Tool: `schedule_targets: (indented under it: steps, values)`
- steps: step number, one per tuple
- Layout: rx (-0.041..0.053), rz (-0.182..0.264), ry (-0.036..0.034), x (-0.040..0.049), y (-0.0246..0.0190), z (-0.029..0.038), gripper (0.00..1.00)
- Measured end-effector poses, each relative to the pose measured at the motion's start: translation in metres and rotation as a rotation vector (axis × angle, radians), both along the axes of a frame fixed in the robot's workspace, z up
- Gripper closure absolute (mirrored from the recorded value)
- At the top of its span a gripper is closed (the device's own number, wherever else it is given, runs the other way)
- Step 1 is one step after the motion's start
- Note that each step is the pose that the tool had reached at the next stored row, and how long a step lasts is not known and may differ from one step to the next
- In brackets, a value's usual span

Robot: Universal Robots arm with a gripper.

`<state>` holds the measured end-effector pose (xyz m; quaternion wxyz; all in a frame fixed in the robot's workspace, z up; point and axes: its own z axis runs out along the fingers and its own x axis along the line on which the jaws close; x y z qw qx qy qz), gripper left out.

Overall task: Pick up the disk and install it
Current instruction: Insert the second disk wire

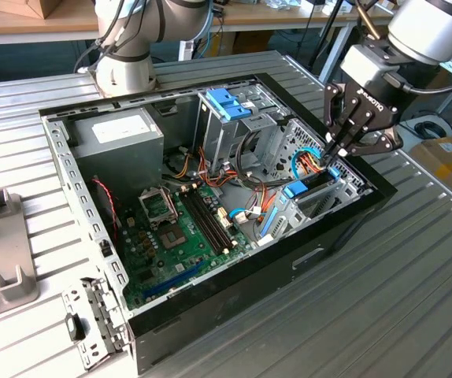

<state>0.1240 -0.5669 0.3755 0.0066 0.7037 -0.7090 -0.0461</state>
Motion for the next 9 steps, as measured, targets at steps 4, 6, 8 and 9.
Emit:
schedule_targets:
  steps: [4, 6, 8, 9]
  values:
    - [-0.0001, 0.0, 0.0, 0.0, -0.0019, -0.0009, 0.84]
    - [0.0, 0.0, 0.0, 0.0, -0.0023, -0.0012, 0.84]
    - [0.0, 0.0, 0.0, 0.0, -0.0026, -0.0015, 0.84]
    - [0.0, 0.0, 0.0, 0.0, -0.0027, -0.0017, 0.84]
